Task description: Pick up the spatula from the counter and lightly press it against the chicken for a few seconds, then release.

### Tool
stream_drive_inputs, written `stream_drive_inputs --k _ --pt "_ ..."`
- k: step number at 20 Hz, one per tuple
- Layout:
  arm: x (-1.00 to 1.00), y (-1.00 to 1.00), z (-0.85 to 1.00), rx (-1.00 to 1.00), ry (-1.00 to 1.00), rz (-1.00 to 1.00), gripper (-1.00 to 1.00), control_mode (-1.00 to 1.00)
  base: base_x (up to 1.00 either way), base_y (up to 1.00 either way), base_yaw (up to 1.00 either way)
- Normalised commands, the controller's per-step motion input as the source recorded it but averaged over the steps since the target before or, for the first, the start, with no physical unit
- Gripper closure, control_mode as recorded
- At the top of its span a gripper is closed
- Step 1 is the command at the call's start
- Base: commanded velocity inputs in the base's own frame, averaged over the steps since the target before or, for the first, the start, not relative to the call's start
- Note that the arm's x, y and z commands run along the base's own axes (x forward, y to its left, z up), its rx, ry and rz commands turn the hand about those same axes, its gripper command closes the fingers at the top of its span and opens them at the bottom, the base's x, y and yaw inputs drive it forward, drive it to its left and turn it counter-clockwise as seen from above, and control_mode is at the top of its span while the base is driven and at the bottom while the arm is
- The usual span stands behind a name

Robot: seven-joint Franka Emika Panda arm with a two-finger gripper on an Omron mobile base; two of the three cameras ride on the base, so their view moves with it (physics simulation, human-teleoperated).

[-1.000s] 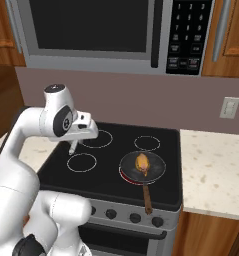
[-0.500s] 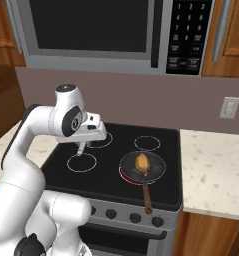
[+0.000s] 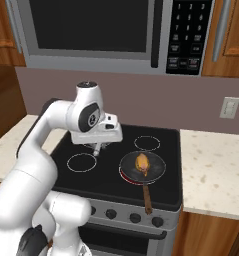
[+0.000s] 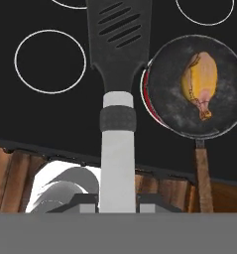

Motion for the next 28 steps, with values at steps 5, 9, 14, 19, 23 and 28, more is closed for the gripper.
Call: stream_drive_inputs --k 5,9,14,19,23,28 --pt "0.0 -0.26 0.07 0.0 0.08 0.01 1.0 -1.0 0.0 0.0 0.0" --pt "0.0 -0.13 -0.01 0.0 0.0 0.03 1.0 -1.0 0.0 0.0 0.0" --pt "0.0 -0.34 -0.08 0.0 0.0 0.01 1.0 -1.0 0.0 0.0 0.0" --pt "0.0 -0.34 -0.07 0.0 0.0 0.02 1.0 -1.0 0.0 0.0 0.0" --pt "0.0 -0.25 0.0 -0.04 0.01 0.08 1.0 -1.0 0.0 0.0 0.0" --pt "-0.07 -0.25 0.01 -0.11 0.02 0.14 1.0 -1.0 0.0 0.0 0.0"
